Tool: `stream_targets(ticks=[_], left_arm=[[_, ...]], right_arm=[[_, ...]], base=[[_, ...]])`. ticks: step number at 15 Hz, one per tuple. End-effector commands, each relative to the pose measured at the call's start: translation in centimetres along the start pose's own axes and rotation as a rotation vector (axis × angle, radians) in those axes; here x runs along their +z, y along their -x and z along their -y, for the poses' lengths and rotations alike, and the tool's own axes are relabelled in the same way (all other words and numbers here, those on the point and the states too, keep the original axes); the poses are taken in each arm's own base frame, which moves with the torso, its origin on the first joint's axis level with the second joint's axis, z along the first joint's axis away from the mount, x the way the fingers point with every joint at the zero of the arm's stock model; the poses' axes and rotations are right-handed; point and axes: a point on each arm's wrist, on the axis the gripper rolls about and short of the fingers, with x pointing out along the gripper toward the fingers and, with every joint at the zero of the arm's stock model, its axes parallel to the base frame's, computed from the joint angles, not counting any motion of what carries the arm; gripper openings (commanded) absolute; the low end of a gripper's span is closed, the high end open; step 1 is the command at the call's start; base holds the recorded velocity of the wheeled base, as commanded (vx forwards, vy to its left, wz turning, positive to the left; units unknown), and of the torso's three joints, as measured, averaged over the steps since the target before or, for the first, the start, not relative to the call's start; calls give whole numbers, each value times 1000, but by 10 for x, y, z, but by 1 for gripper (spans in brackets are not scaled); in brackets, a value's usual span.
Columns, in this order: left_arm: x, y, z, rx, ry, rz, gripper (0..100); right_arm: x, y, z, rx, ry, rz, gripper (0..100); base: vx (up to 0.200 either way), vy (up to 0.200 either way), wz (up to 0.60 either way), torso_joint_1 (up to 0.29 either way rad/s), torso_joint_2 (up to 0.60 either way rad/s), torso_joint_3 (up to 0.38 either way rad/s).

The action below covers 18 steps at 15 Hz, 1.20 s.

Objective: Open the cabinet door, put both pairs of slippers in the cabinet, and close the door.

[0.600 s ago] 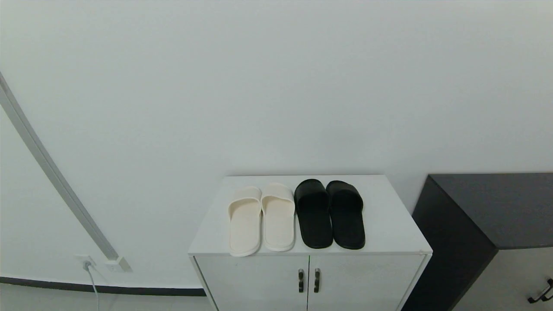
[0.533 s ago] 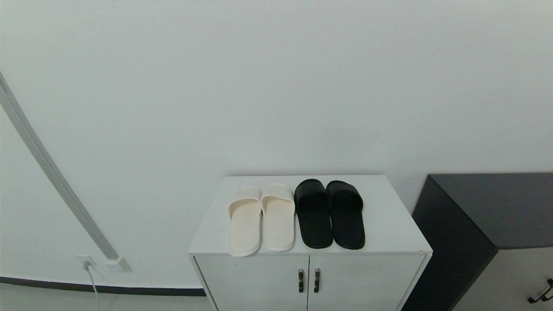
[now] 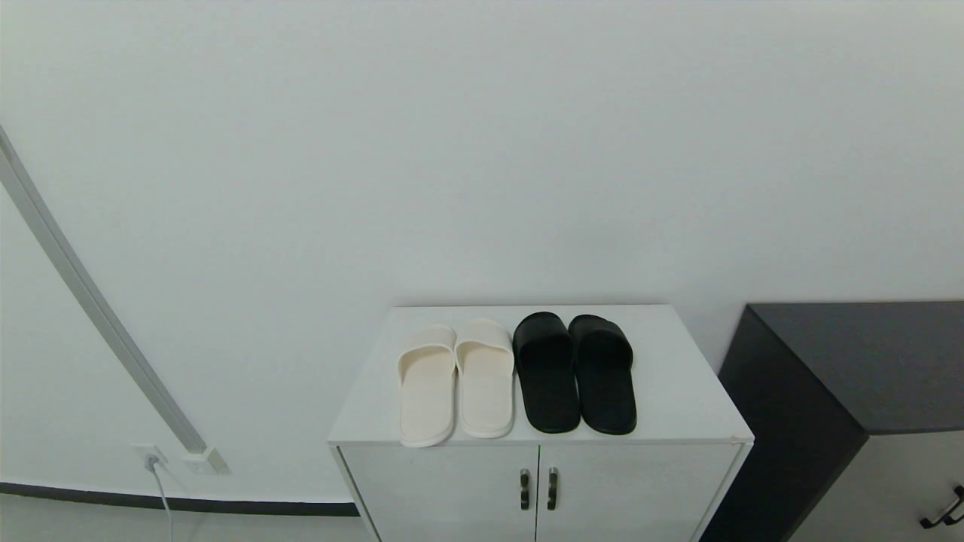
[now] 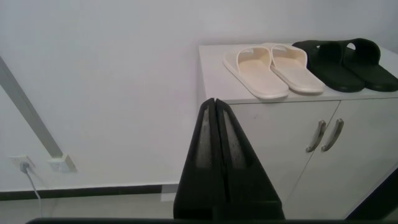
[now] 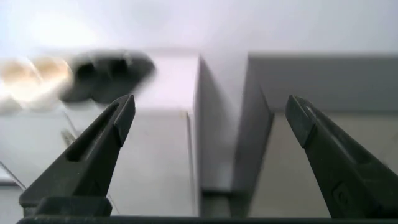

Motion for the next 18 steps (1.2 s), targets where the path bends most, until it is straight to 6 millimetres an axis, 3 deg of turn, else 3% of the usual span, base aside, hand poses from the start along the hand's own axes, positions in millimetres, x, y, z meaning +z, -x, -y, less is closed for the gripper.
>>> stream_targets(ticks=[1, 3, 7, 9, 13, 16, 17, 18], left_arm=[[0, 0, 0, 0, -2, -2, 0], [0, 0, 0, 0, -3, -2, 0], [0, 0, 0, 0, -2, 0, 0], [0, 0, 0, 0, 0, 0, 0], [0, 0, 0, 0, 0, -2, 0], [0, 0, 0, 2, 3, 0, 0], [0, 0, 0, 0, 3, 0, 0], [0, 0, 0, 0, 3, 0, 0]], right_arm=[[38, -22, 0, 43, 22, -116, 100], [35, -52, 0, 86, 0, -301, 100], [58, -134, -13, 206, -4, -378, 100], [71, -175, -43, 240, -63, -429, 100], [79, -211, -103, 295, -103, -475, 100], [67, -228, -149, 299, -99, -528, 100], [66, -230, -153, 297, -98, -531, 100], [55, -243, -177, 274, -106, -550, 100]], base=[[0, 0, 0, 0, 0, 0], [0, 0, 0, 0, 0, 0], [0, 0, 0, 0, 0, 0], [0, 0, 0, 0, 0, 0], [0, 0, 0, 0, 0, 0], [0, 0, 0, 0, 0, 0], [0, 0, 0, 0, 0, 0], [0, 0, 0, 0, 0, 0]])
